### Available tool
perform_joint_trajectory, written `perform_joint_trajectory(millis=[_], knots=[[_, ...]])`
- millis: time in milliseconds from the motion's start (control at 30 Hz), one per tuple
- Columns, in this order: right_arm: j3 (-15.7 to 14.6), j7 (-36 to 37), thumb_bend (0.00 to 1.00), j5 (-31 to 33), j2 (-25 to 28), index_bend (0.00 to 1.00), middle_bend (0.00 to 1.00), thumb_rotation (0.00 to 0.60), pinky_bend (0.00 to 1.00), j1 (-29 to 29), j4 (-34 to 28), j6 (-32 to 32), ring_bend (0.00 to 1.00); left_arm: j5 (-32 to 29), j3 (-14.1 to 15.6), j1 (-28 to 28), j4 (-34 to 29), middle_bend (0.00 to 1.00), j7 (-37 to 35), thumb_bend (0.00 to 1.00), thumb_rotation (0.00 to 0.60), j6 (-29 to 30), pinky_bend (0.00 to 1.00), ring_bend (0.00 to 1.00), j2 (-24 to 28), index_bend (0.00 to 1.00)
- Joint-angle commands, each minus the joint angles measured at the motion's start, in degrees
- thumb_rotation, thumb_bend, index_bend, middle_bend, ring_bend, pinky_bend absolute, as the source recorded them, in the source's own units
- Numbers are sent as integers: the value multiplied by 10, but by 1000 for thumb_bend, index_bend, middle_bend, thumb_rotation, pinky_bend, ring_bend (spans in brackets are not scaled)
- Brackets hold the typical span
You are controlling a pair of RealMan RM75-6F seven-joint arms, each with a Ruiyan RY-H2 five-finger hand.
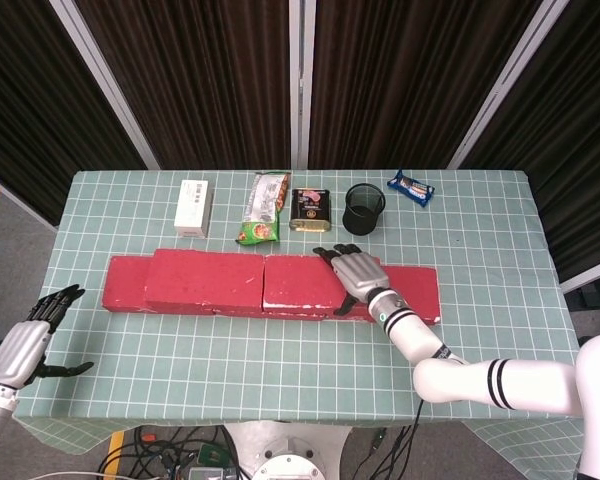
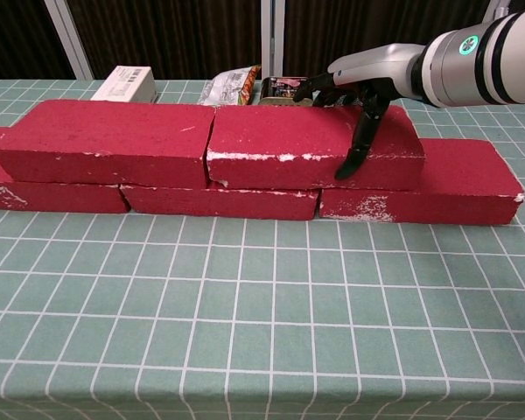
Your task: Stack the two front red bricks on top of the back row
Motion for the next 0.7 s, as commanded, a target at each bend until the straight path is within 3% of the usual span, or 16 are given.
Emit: perform_joint_trajectory(millis=[33,167,467,700], knots=[[0,0,9,1,1,0,93,600,2,0,-1,0,0,0,0,0,1,0,-1,0,600,-1,0,0,0,37],[0,1,0,1,3,0,4,600,0,0,-4,5,0,0,0,0,2,0,-3,0,600,-1,0,0,-1,37],[8,13,0,-20,9,0,0,600,0,-13,-19,28,0,-1,1,0,2,0,-5,0,600,-1,0,0,-1,37],[16,39,0,-69,53,0,0,600,0,-47,-74,52,0,-3,0,0,-2,0,2,0,600,-2,0,0,-1,37]])
